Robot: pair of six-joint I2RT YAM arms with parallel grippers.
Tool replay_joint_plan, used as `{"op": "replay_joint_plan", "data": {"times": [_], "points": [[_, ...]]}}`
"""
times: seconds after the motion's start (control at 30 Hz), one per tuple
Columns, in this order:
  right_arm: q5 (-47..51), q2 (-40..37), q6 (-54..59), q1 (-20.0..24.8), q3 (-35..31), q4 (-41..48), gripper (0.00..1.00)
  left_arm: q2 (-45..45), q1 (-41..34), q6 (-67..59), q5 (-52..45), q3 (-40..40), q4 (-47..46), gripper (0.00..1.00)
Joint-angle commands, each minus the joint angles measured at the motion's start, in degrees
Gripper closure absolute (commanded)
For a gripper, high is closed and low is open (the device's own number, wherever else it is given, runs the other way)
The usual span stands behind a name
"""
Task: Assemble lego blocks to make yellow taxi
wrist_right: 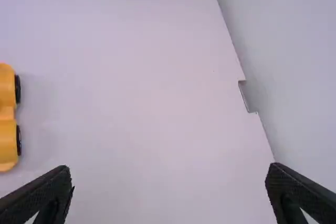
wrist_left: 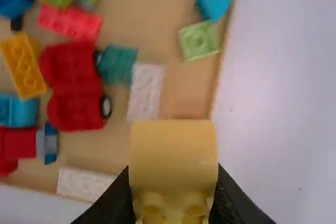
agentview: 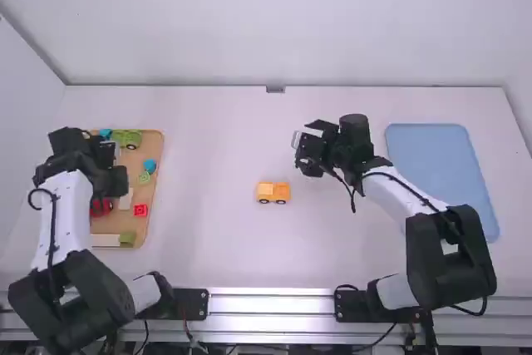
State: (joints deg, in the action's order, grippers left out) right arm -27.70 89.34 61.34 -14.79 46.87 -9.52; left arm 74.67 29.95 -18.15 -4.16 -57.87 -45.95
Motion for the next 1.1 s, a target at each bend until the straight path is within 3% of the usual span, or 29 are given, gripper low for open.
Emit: {"op": "replay_joint_plan", "data": {"times": [0.0,0.27,0.53,0.7,0.87,1.07], "points": [[-2.4,-0.9,-4.1,-0.3,0.8,-1.7,0.02,-1.0,-6.0,2.3,-2.3,-0.8,0.6,0.76],[-2.3,-1.3,-24.5,1.3,0.8,-12.6,0.02,4.8,-21.0,1.9,-8.6,-4.9,3.1,0.73],[-2.3,-8.0,-37.9,6.1,0.6,-8.1,0.02,17.4,-33.6,-1.9,-8.5,-15.5,3.0,0.77],[0.5,-16.2,-38.7,8.0,-1.3,-1.0,0.02,25.8,-41.7,-7.6,-8.3,-23.6,1.5,0.75],[13.6,-25.5,-47.2,7.9,-6.7,-0.5,0.02,32.6,-47.7,-10.3,-8.5,-30.2,1.4,0.81],[19.2,-36.2,-52.3,8.0,-14.5,-0.5,0.02,38.0,-53.6,-14.4,-8.5,-35.2,0.6,0.82]]}}
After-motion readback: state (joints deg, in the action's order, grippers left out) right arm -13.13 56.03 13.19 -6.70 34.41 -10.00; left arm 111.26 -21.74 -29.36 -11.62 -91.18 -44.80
